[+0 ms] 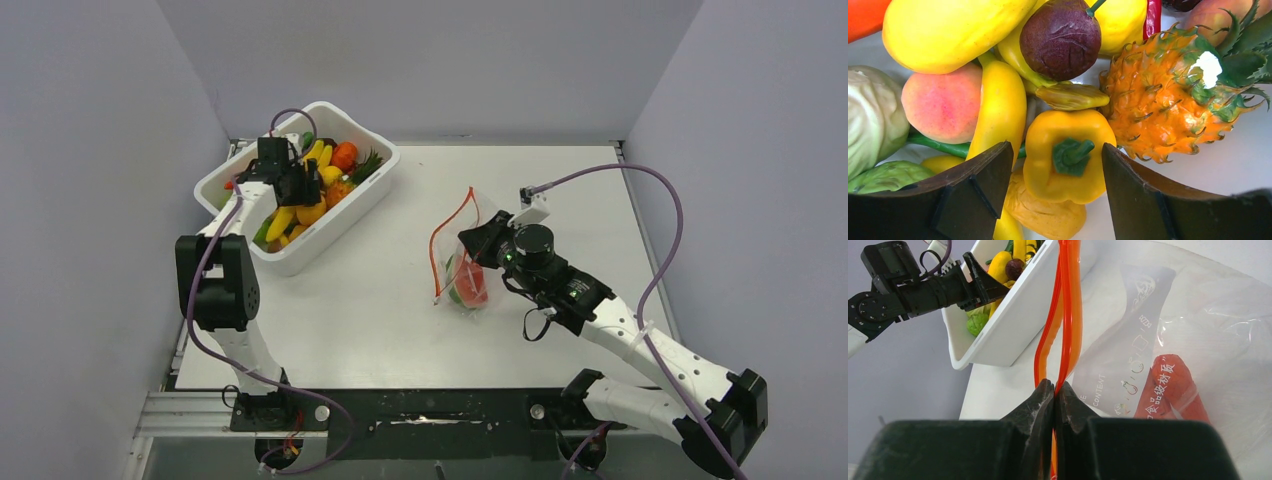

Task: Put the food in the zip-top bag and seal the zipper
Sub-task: Pick up the fake vegetable from the bin.

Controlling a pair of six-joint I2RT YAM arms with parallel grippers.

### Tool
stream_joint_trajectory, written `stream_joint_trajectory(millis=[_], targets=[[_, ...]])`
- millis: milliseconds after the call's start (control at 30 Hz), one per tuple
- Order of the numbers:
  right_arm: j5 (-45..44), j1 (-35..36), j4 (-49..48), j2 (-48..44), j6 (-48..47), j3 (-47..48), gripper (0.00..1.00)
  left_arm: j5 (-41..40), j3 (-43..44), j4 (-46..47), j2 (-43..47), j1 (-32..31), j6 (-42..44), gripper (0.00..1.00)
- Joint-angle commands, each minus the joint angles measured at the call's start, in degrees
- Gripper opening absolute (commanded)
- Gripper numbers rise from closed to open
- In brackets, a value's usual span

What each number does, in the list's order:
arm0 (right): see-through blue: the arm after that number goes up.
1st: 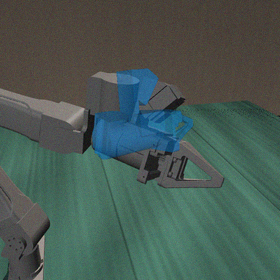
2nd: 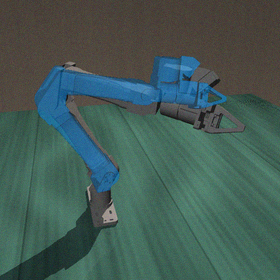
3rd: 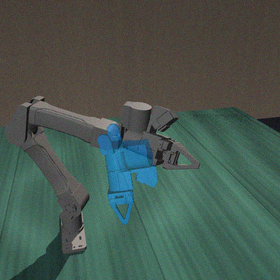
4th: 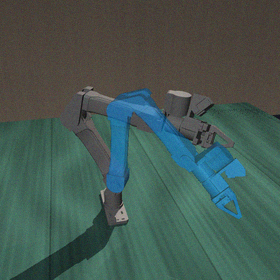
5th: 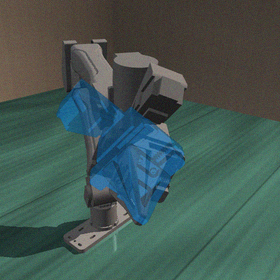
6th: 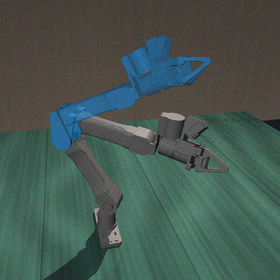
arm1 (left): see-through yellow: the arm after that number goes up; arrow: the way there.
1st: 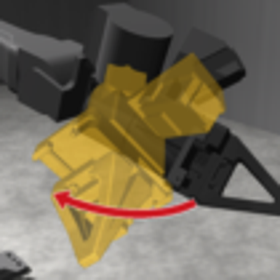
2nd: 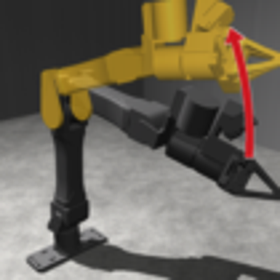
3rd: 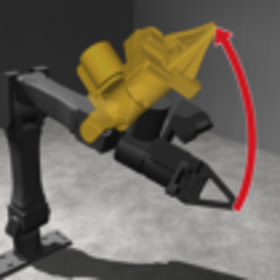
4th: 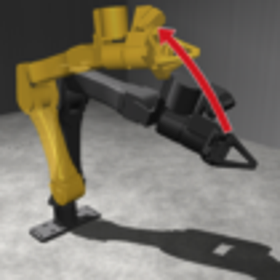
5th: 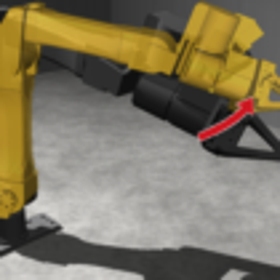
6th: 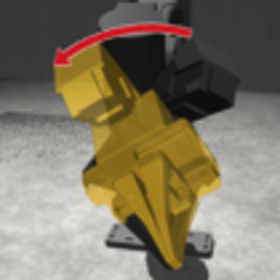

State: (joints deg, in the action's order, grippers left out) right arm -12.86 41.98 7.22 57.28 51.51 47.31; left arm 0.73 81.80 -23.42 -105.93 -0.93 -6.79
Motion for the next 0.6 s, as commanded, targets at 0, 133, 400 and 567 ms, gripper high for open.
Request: stream_joint_trajectory(millis=[0, 133, 400, 567], targets=[[-1.4, -0.1, -2.0, -0.7, -0.6, 3.3, 0.0, -0.8, 1.3, -0.5, -2.0, 0.4, 1.1, 0.65], [-1.3, -0.1, -2.3, -0.6, -0.5, 3.3, 0.0, -0.8, 1.4, -0.5, -1.9, 0.3, 1.1, 0.68], [-0.6, -0.1, -3.0, 0.2, -0.1, 3.1, 0.0, 7.4, 0.2, 1.2, 0.0, 0.4, 0.2, 0.74], [-0.7, 0.0, -3.1, 0.1, 0.1, 3.0, 0.0, 6.8, 1.4, -0.1, -1.9, 0.3, 0.0, 0.74]])
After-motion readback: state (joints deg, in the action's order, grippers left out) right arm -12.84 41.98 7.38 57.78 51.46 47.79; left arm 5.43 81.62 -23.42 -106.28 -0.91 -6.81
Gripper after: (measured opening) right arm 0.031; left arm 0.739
